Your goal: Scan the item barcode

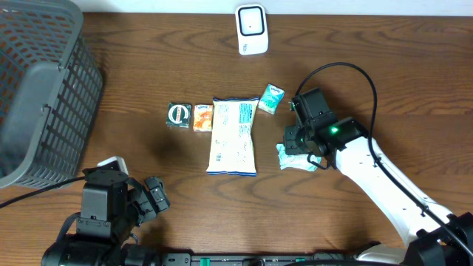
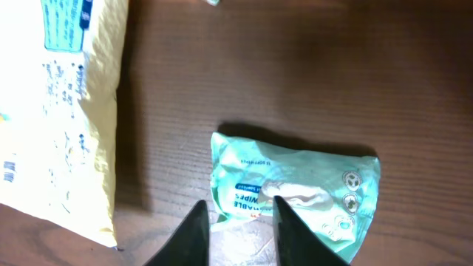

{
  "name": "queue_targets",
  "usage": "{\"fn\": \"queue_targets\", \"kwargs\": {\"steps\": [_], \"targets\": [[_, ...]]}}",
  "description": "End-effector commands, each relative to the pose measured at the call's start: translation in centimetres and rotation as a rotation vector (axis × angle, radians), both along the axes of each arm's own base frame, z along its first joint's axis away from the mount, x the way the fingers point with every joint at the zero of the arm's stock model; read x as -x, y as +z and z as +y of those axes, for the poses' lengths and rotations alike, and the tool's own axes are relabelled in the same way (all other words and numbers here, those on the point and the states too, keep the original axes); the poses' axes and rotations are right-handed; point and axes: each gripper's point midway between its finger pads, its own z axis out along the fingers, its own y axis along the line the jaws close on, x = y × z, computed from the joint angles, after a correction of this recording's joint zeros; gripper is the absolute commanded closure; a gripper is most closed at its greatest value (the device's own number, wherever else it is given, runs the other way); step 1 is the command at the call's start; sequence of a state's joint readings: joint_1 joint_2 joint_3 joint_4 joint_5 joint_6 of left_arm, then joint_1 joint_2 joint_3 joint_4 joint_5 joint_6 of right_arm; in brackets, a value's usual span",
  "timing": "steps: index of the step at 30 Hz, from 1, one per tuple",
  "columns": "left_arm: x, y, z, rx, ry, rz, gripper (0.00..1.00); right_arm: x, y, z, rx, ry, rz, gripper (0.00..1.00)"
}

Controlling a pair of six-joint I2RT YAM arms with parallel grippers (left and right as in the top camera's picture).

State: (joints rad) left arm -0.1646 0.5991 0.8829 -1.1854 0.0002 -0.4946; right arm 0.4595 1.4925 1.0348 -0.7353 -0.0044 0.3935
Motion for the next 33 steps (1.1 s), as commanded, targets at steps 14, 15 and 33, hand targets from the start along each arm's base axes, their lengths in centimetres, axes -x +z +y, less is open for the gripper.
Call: {"fn": "queue_targets", "kwargs": {"steps": [14,15,33], "targets": [[0.1,-0.1,0.2,-0.007,0.008,0.0,0.02,1.6,-7.5,-1.3,0.11,-0.177,0.233,0.77],[0.1,-0.1,0.2,-0.007,0.008,0.0,0.02,1.7,-8.0,-1.4,0.118,-0.178,0.247,0.76],[0.1,-0.1,0.2,-0.007,0.008,0.0,0.02,3.5,-6.3,0.4,0.05,-0.099,0.39,0.08]]}}
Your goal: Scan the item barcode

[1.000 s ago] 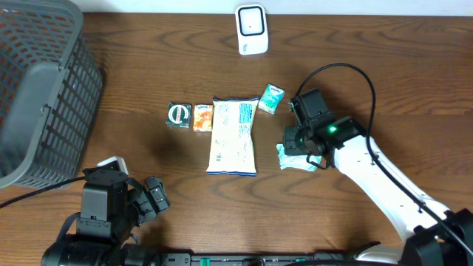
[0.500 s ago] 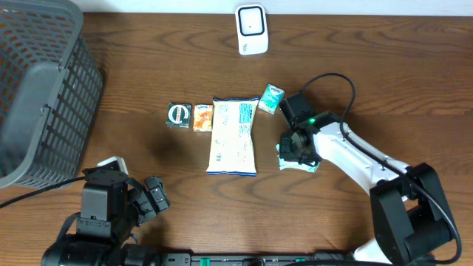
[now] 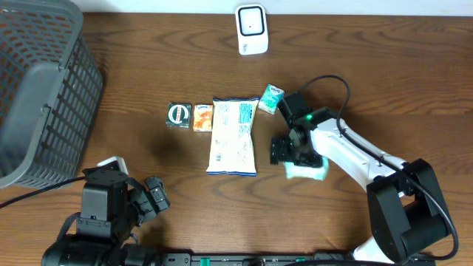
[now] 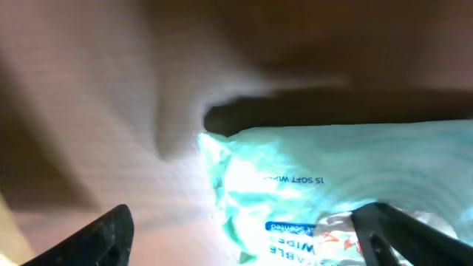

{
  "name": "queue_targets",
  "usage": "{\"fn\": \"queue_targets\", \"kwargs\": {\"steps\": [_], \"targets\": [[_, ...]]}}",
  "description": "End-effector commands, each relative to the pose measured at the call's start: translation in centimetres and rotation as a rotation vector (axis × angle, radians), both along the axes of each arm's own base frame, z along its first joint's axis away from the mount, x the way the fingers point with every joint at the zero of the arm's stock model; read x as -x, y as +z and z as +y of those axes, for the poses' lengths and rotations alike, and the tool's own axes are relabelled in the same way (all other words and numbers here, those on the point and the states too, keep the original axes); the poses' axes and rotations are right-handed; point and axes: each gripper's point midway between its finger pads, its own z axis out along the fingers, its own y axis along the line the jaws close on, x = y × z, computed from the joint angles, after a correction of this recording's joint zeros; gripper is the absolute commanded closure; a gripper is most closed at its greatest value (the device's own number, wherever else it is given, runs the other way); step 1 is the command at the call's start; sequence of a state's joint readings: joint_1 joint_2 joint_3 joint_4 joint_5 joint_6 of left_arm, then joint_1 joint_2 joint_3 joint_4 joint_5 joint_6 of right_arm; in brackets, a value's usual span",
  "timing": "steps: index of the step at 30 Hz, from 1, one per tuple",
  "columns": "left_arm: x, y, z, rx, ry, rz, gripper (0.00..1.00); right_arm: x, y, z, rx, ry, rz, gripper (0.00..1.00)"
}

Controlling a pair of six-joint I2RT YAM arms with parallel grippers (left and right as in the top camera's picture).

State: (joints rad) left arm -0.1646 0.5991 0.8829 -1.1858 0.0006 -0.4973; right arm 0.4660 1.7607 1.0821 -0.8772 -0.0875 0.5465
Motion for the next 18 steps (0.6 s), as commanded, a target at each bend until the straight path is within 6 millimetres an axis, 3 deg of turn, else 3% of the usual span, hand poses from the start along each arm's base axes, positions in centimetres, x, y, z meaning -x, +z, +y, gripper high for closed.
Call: {"fn": "queue_targets", "kwargs": {"steps": [1,7,13,18], "targets": [[0.1,0.0,0.2,-0.009,0.006,-0.001,0.02,-0.3,1.6,0.3,-0.01,0.026,0.014,0.07],[0.1,0.0,0.2,-0.009,0.006,-0.001,0.02,-0.1,4.7,-0.3,0.034,0.091,0.051,0.08],[0.1,-0.1,0.2,-0.009,0.006,-0.001,0.02,0.9,5.0,-0.6,0.052,0.106,0.09,0.12],[0.1,-0.1,0.2,-0.009,0.006,-0.001,0.02,1.3,4.9,-0.7,0.057,0.112,0.103,0.53]]}}
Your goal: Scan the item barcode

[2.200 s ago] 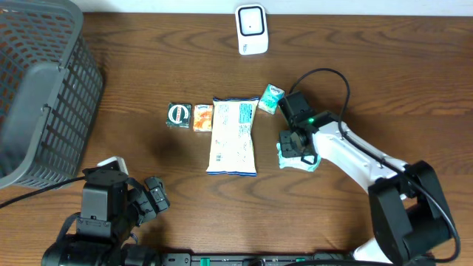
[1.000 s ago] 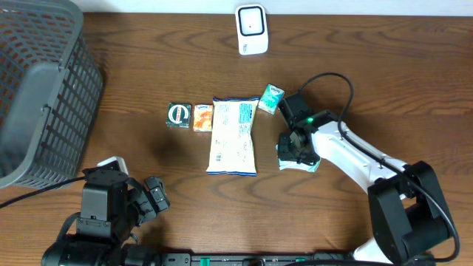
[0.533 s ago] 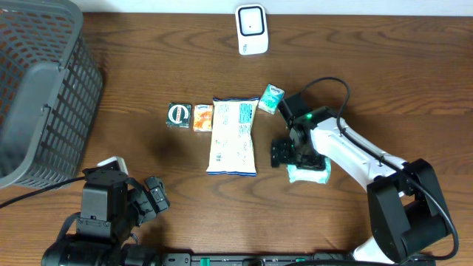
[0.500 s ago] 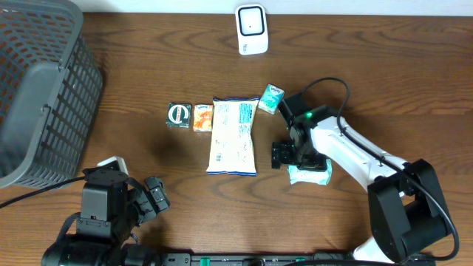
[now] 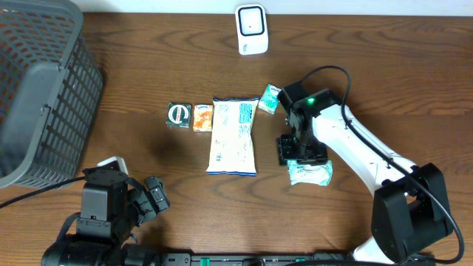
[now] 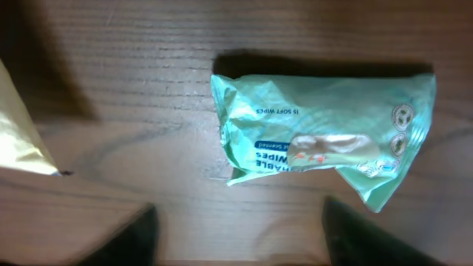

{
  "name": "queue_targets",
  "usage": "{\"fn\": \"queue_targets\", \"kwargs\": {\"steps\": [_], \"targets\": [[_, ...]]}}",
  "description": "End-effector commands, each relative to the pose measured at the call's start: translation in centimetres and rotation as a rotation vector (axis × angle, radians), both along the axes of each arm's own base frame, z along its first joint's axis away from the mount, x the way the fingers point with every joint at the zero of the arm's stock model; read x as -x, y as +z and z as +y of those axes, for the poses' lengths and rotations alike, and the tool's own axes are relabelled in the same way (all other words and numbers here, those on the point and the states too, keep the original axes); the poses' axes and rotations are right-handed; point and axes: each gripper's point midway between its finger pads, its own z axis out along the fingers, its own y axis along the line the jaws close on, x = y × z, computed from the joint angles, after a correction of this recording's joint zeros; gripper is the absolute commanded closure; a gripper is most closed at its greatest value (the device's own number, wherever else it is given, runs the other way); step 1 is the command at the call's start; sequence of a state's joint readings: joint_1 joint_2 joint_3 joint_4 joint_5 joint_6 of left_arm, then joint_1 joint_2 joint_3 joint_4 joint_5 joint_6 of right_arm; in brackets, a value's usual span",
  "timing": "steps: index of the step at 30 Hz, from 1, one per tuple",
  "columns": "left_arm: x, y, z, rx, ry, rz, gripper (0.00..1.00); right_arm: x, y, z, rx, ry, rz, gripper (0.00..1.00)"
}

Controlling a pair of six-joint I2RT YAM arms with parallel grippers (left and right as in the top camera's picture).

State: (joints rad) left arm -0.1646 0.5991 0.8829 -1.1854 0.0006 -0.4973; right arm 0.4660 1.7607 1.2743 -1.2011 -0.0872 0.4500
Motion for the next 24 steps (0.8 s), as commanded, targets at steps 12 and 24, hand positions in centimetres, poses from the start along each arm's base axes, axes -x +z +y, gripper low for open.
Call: {"fn": "queue_targets", "kwargs": {"steps": [12,24], "targets": [[0.1,-0.1,0.2,-0.009,0.006,-0.001,0.02,0.4,-0.3,1.4,-0.002,0.067,-0.022,0.99],[0.1,-0.1,0.2,-0.009,0.006,0.0,0.02,2.5,-3.4,-0.8,0.142,0.046,-0.015,0.99]]}}
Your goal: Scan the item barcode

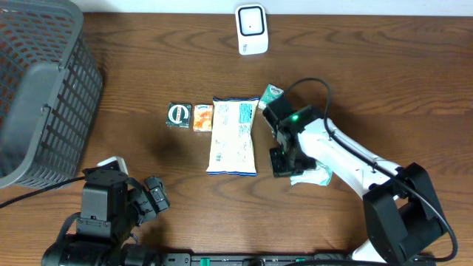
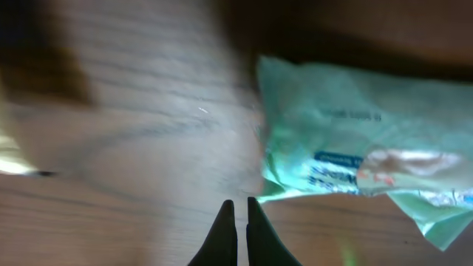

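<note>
A mint-green pack of wet wipes [image 2: 362, 144] lies flat on the wooden table [image 1: 384, 81], also seen from overhead [image 1: 315, 176]. My right gripper [image 2: 238, 210] is shut with nothing between its fingers. It hovers over bare wood just left of the pack's corner [image 1: 284, 160]. The wrist view is blurred. The white barcode scanner [image 1: 251, 29] stands at the table's far edge. My left gripper [image 1: 154, 194] rests at the front left, far from the items, its jaws unclear.
A large pale snack bag [image 1: 233, 136] lies just left of the right gripper. Beside it are an orange packet [image 1: 203, 117] and a dark round-labelled packet [image 1: 179, 115]. A small teal box [image 1: 271, 97] sits behind the arm. A grey basket [image 1: 41, 89] fills the far left.
My right gripper was wide open above the wipes pack. Now it is shut and empty, shifted left, its tips off the pack's left corner. The pack lies about where it was.
The right gripper stood slightly open right over the wipes pack. Then it was wide open and close to the pack, which lay a little nearer the front right. Then it was higher, still open. Now it is shut beside the pack. The left arm has not moved.
</note>
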{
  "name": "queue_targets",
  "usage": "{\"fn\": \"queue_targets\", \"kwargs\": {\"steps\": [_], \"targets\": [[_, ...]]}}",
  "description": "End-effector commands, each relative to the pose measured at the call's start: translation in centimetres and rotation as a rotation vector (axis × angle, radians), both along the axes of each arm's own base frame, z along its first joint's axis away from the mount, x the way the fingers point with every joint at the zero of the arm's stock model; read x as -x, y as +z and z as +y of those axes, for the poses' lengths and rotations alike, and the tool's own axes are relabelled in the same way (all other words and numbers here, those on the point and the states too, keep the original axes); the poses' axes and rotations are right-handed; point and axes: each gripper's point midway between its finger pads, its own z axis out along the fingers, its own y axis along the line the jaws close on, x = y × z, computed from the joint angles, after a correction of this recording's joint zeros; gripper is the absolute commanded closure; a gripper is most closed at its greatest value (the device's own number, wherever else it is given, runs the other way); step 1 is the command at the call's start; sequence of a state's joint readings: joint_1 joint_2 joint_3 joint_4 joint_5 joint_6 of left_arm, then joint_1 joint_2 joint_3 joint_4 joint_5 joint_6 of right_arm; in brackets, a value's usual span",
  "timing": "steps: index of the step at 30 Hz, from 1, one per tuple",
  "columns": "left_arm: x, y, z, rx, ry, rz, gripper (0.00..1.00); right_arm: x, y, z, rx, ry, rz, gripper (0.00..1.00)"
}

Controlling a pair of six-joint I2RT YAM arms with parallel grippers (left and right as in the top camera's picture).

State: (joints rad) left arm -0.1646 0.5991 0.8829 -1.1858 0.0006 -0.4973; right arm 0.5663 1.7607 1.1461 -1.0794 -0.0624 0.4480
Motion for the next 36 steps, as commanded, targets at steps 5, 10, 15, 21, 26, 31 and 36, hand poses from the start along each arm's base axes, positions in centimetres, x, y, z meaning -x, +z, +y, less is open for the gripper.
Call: {"fn": "queue_targets", "kwargs": {"steps": [5,10,15,21,26,31,36], "targets": [[0.1,-0.1,0.2,-0.009,0.006,-0.001,0.02,0.4,0.2,-5.6,0.279,-0.169,-0.036,0.99],[0.1,0.0,0.2,-0.009,0.006,-0.001,0.02,0.6,0.5,-7.1,0.301,-0.205,-0.003,0.99],[0.1,0.0,0.2,-0.009,0.006,-0.001,0.02,1.0,0.7,-8.4,0.311,-0.193,0.041,0.99],[0.1,-0.1,0.2,-0.009,0.006,-0.001,0.02,1.9,0.0,-10.0,0.339,-0.194,0.076,0.99],[0.1,-0.1,0.2,-0.009,0.006,-0.001,0.02,1.6,-0.9,-11.3,0.336,-0.253,0.069,0.99],[0.1,0.0,0.2,-0.009,0.006,-0.001,0.02,-0.2,-1.5,-11.6,0.299,-0.303,0.009,0.99],[0.1,0.0,0.2,-0.009,0.006,-0.001,0.02,-2.7,-2.2,-10.3,0.224,-0.322,-0.081,0.98]]}}
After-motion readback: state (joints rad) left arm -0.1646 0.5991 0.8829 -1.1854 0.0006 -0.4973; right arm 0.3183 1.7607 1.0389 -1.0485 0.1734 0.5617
